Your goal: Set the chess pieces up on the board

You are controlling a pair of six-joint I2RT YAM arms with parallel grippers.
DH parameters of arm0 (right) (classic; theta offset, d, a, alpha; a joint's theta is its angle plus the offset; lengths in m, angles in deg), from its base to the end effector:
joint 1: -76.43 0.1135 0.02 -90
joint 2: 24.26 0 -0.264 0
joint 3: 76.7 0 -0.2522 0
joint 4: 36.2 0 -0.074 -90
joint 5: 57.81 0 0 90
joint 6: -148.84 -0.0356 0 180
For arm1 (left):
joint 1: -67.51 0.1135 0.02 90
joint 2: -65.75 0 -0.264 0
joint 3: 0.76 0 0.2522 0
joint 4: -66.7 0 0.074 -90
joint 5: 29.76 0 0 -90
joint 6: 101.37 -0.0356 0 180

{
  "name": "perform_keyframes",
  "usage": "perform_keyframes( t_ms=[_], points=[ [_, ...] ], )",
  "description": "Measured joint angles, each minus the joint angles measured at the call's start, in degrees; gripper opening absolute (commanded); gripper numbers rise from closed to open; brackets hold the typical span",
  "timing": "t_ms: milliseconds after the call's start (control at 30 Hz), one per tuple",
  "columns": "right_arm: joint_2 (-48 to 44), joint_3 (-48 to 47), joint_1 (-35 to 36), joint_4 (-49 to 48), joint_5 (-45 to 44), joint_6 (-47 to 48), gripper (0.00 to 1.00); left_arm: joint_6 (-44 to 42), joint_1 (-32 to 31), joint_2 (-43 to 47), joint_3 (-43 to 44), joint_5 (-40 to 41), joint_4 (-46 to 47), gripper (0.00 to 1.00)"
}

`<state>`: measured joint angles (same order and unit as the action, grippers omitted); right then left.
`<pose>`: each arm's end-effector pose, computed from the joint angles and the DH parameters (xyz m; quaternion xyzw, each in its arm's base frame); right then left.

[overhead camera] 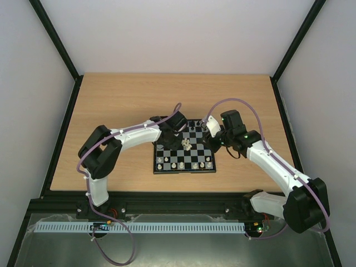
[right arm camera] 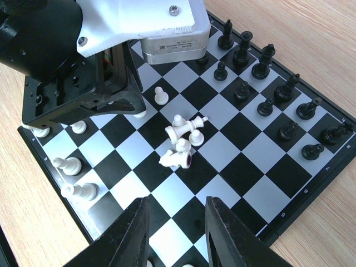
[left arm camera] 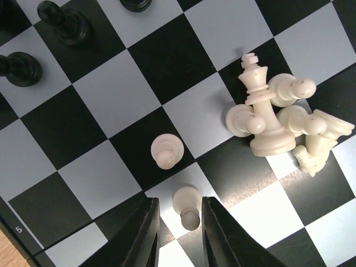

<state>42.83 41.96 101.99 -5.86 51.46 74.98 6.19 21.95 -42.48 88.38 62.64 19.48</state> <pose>0.2251 0.1207 0.2680 -0.3837 0.7942 0.1854 0.4331 0.2706 -0.2738 0.1814 0.2325 0.9505 -0.0899 0.1856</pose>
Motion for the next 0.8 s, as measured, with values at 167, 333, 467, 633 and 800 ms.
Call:
perform_keyframes(
  t_ms=[167, 333, 467, 633, 800],
  points=[
    [0.2, 0.0, 0.0, 0.0, 0.0, 0.0, 0.30, -0.3, 0.0, -0.1, 0.0, -0.5, 0.2, 0.17],
    [0.2, 0.0, 0.0, 0.0, 0.0, 0.0, 0.30, -0.5, 0.0, -0.9, 0.0, -0.9, 0.5, 0.14],
    [0.2, 0.0, 0.0, 0.0, 0.0, 0.0, 0.30, -0.7, 0.0, -1.3, 0.0, -1.0, 0.5, 0.10],
    [0.2, 0.0, 0.0, 0.0, 0.0, 0.1, 0.30, -0.6, 0.0, -1.2, 0.0, -1.1, 0.5, 0.09],
    [0.2, 0.0, 0.0, 0.0, 0.0, 0.2, 0.30, -1.4, -0.2, 1.9, -2.0, -2.5, 0.3, 0.09]
  ],
)
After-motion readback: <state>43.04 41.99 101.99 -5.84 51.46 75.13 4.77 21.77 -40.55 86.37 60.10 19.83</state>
